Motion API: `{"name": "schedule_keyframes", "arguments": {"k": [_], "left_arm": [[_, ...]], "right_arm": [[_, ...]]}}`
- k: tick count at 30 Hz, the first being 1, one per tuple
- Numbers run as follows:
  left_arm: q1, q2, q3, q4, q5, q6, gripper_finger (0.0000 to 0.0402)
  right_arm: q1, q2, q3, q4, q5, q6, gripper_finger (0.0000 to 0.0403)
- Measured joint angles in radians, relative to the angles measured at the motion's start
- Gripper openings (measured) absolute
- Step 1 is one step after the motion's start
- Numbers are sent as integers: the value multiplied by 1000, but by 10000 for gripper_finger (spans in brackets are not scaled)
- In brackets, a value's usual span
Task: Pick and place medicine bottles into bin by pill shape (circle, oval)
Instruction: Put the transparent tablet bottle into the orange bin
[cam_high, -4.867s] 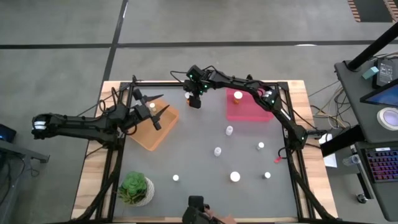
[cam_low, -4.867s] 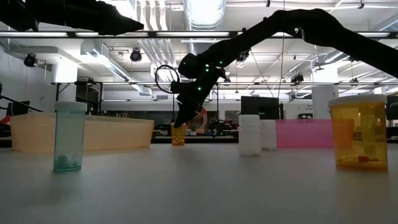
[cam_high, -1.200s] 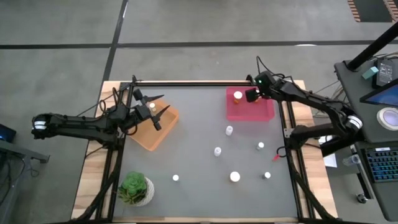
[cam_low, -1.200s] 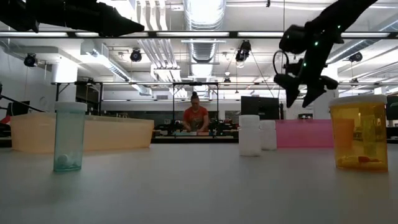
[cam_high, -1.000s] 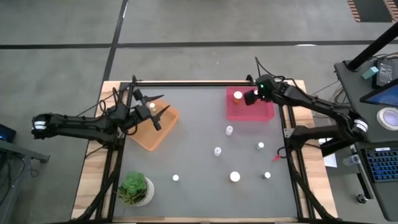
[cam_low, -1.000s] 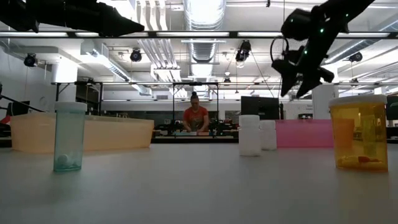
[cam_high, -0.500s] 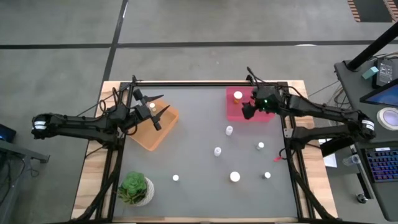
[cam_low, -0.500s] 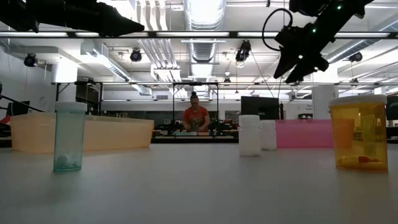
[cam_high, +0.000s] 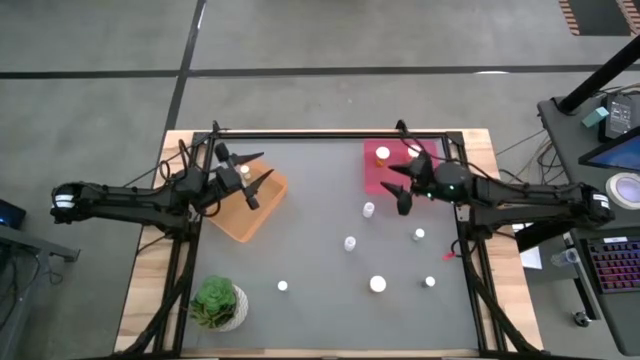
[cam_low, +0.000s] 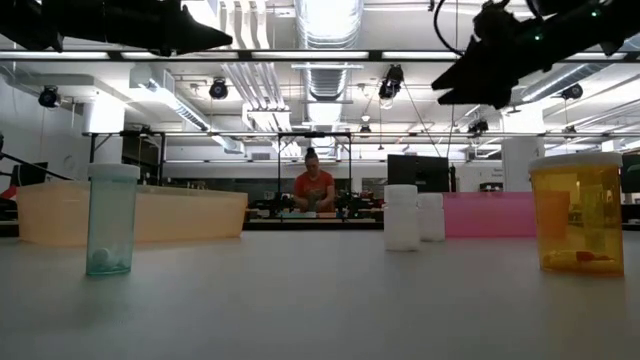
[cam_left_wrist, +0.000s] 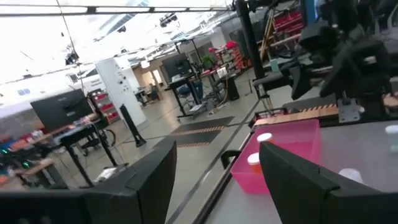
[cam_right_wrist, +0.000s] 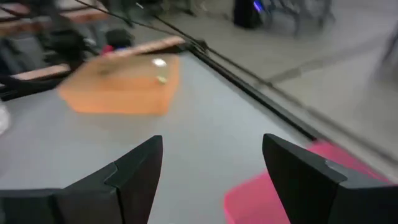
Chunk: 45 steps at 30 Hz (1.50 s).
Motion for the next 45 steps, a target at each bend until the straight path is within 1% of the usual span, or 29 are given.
{"name": "schedule_keyframes", "arguments": {"k": [4, 7, 9, 12, 15, 18, 23, 27, 34, 37, 41, 45], "left_arm": [[-1, 19, 0, 4, 49, -101, 215], [-3, 62, 9, 6, 90, -172, 215], [-7, 99, 20, 4, 94, -208, 215], [-24, 170, 52, 7, 94, -242, 215], [-52, 251, 92, 8, 97, -258, 215], [-87, 335, 145, 8, 97, -259, 215], [-142, 479, 265, -16, 97, -260, 215], [-178, 591, 386, -115, 97, -262, 215], [-217, 798, 625, -421, 98, -330, 215], [-226, 877, 715, -521, 133, -339, 215], [-230, 976, 795, -554, 192, -339, 215], [-230, 1072, 845, -553, 218, -337, 215]], "right_arm": [[29, -41, -53, 121, -23, -85, 267], [34, -69, -70, 147, -55, -118, 265], [34, -83, -75, 148, -71, -132, 263], [34, -103, -83, 152, -101, -161, 260], [34, -121, -103, 201, -146, -191, 260], [34, -139, -138, 285, -188, -219, 260], [34, -167, -184, 352, -198, -251, 256], [34, -189, -207, 376, -222, -265, 256], [34, -213, -207, 380, -225, -303, 254], [34, -212, -201, 382, -224, -336, 256], [33, -212, -200, 449, -224, -364, 252], [33, -212, -200, 513, -224, -400, 251]]}}
